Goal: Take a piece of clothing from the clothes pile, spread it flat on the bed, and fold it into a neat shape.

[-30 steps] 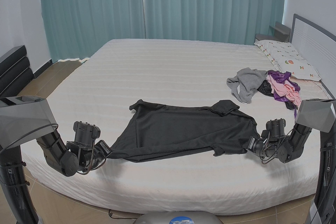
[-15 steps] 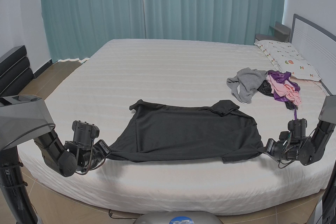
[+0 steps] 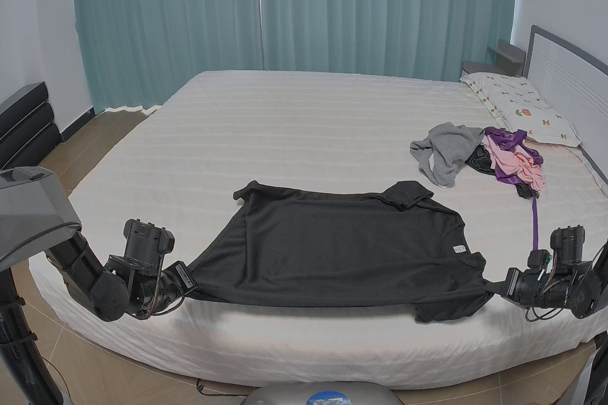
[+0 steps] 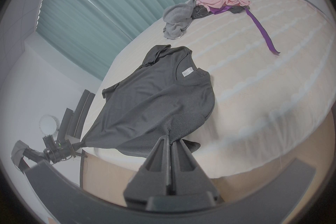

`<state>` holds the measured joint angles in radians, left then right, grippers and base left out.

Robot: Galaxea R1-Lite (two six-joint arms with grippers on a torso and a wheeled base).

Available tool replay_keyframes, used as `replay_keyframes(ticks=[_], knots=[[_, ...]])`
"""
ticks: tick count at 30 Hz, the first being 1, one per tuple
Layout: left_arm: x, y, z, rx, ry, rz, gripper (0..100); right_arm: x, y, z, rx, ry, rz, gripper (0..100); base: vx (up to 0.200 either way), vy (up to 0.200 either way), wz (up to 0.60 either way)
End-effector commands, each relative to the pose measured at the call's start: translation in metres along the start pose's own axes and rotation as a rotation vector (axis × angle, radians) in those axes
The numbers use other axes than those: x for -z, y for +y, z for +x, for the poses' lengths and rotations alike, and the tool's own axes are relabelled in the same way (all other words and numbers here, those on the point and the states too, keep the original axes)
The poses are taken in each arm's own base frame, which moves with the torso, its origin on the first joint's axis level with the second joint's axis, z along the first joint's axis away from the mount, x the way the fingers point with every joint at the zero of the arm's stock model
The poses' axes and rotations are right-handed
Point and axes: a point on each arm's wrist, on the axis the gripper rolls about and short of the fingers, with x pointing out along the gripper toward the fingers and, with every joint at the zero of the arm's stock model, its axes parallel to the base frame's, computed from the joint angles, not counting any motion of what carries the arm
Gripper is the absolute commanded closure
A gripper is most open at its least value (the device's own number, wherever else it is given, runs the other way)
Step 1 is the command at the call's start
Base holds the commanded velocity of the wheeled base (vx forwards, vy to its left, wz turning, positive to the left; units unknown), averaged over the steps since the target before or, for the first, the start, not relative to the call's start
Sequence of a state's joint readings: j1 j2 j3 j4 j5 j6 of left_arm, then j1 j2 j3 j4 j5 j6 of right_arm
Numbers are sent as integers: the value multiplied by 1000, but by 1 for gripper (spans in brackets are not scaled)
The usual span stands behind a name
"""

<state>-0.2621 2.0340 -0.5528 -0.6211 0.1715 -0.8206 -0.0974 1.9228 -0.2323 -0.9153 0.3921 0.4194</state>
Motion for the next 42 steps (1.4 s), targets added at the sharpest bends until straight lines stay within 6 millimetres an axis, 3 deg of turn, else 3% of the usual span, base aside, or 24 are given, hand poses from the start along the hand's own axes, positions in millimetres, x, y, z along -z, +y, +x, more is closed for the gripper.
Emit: replay_keyframes(ticks=[1, 8, 15, 23, 32, 38, 42], knots=[[5, 0, -8, -8, 24, 40, 100, 10, -4, -13, 19, 10, -24, 100, 0, 0, 0], [18, 6, -10, -53, 84, 117, 100, 11, -12, -18, 47, -1, -48, 100, 0, 0, 0], [27, 13, -12, -95, 135, 175, 100, 22, -18, -22, 87, 112, -102, 100, 0, 0, 0], [34, 16, -11, -148, 196, 214, 100, 7, -15, -21, 77, 61, -119, 100, 0, 0, 0], [30, 14, -23, -126, 177, 214, 100, 0, -1, -42, 44, 89, -120, 100, 0, 0, 0], [29, 15, -36, -126, 185, 248, 100, 3, -13, -45, 69, 105, -153, 100, 0, 0, 0], [33, 13, -34, -127, 200, 265, 100, 9, -19, -41, 79, 144, -170, 100, 0, 0, 0]])
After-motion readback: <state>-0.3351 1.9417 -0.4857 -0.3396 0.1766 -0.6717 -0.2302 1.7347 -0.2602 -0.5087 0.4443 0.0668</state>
